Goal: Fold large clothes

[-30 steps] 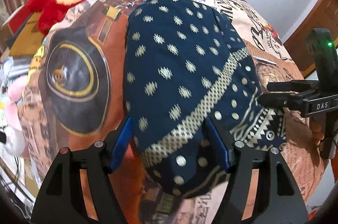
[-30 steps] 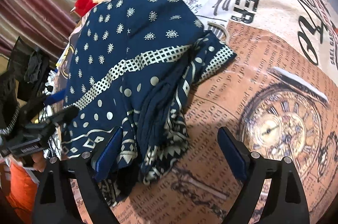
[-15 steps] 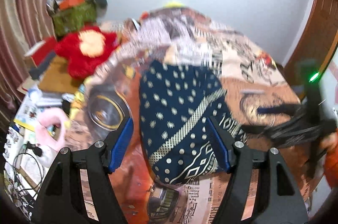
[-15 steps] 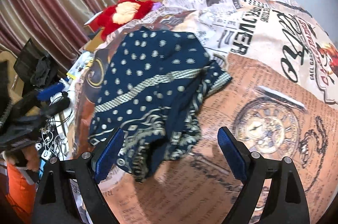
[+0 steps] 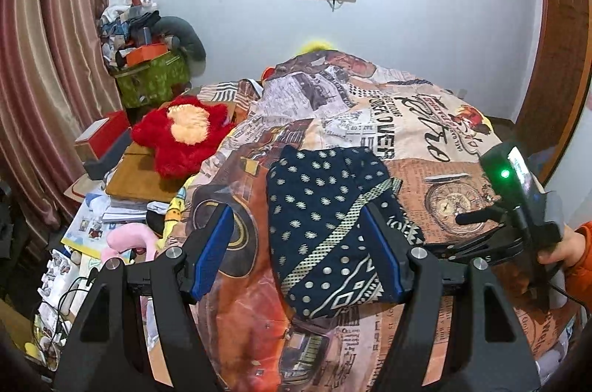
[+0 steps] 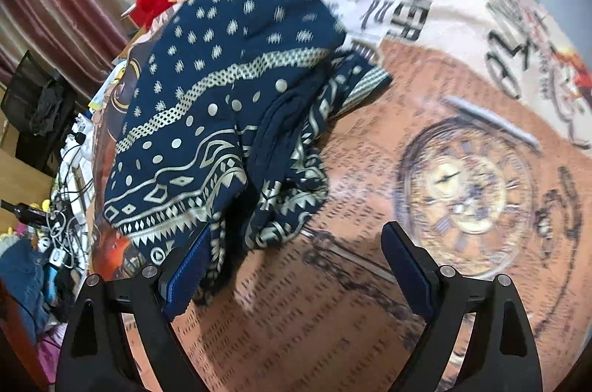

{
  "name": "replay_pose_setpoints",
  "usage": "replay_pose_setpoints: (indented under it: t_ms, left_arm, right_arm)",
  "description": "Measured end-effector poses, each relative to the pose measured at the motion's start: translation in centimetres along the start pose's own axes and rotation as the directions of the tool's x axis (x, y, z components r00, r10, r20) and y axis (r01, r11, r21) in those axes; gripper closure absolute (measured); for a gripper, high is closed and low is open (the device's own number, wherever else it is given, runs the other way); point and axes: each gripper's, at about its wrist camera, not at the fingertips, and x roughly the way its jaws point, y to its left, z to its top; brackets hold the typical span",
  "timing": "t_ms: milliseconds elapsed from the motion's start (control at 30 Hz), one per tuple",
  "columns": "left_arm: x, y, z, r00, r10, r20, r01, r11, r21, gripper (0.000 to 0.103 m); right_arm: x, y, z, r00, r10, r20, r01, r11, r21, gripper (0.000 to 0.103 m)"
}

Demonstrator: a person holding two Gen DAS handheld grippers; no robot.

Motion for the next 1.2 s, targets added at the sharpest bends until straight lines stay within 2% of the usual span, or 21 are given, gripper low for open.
replay_pose_setpoints:
  t_ms: [100,200,267,333,433,467,500,600,633,667,800,933,1000,1100,1200]
  left_arm:
    - [-0.7,-0.6,0.3,1.0,-0.009,0.024,0.009,1.0,-0.004,0.033]
    - [-1.8,-1.0,1.0,0.998,-0.014,0.059,0.015,1.0,-0.012,0.033]
    - [-3.0,-1.3,1.6,0.995,-0.016,0.095,0.018,1.0,-0.02,0.033]
    - [-4.3,-1.5,2.1,0.991,-0.018,0.134,0.022,0.999,-0.029,0.033]
    - [-6.5,-1.8,2.7,0.981,-0.02,0.191,0.027,0.999,-0.034,0.033]
    - [-7.4,-2.0,2.9,0.977,-0.016,0.214,0.024,0.999,-0.034,0.033]
    - [-8.2,-2.1,3.1,0.972,-0.012,0.235,0.021,0.999,-0.035,0.033]
    - [-10.5,-2.5,3.2,0.957,-0.007,0.29,0.019,0.999,-0.037,0.033]
    - [-11.3,-2.7,3.3,0.95,-0.004,0.312,0.017,0.999,-0.038,0.033]
    - [-12.0,-2.8,3.3,0.944,0.0,0.33,0.013,0.999,-0.038,0.033]
    - [-14.7,-3.4,2.8,0.915,0.026,0.402,-0.01,0.999,-0.041,0.033]
    - [-16.2,-3.6,2.0,0.9,0.025,0.435,0.001,0.998,-0.06,0.033]
    - [-16.6,-3.7,1.5,0.897,0.02,0.442,0.011,0.998,-0.066,0.033]
    - [-16.8,-3.7,1.1,0.898,0.015,0.44,0.017,0.997,-0.07,0.032]
    - [-16.7,-3.6,0.6,0.9,0.015,0.435,0.021,0.997,-0.078,0.021]
  right_arm:
    - [-2.7,0.4,-0.2,0.997,-0.018,0.071,0.019,1.0,-0.012,0.013]
    - [-6.3,0.9,-0.4,0.986,0.003,0.168,-0.002,1.0,-0.005,0.013]
    - [-8.9,1.4,-0.6,0.971,0.02,0.239,-0.021,1.0,0.001,0.013]
    - [-11.8,2.3,-0.9,0.946,0.038,0.323,-0.039,0.999,-0.004,0.013]
    - [-16.2,3.9,-1.4,0.891,0.055,0.452,-0.043,0.998,-0.037,0.013]
    - [-18.0,4.6,-1.7,0.862,0.061,0.503,-0.04,0.998,-0.053,0.013]
    - [-19.1,5.1,-1.9,0.842,0.066,0.535,-0.038,0.997,-0.062,0.013]
    - [-23.0,6.7,-3.3,0.758,0.075,0.648,-0.027,0.996,-0.084,0.013]
    - [-23.8,7.1,-3.8,0.736,0.075,0.673,-0.022,0.996,-0.086,0.013]
    - [-25.0,7.6,-4.4,0.7,0.072,0.711,-0.014,0.996,-0.087,0.013]
    - [-27.8,8.8,-6.8,0.604,0.049,0.796,0.007,0.998,-0.067,0.013]
    - [-29.2,9.7,-8.6,0.543,0.026,0.839,0.013,0.999,-0.039,0.013]
    - [-29.5,10.1,-9.4,0.523,0.007,0.852,0.03,0.999,-0.026,0.013]
    - [-29.7,10.7,-10.6,0.507,-0.022,0.862,0.054,0.998,-0.007,0.008]
    - [-29.9,11.0,-11.5,0.507,-0.034,0.861,0.063,0.998,0.003,0.002]
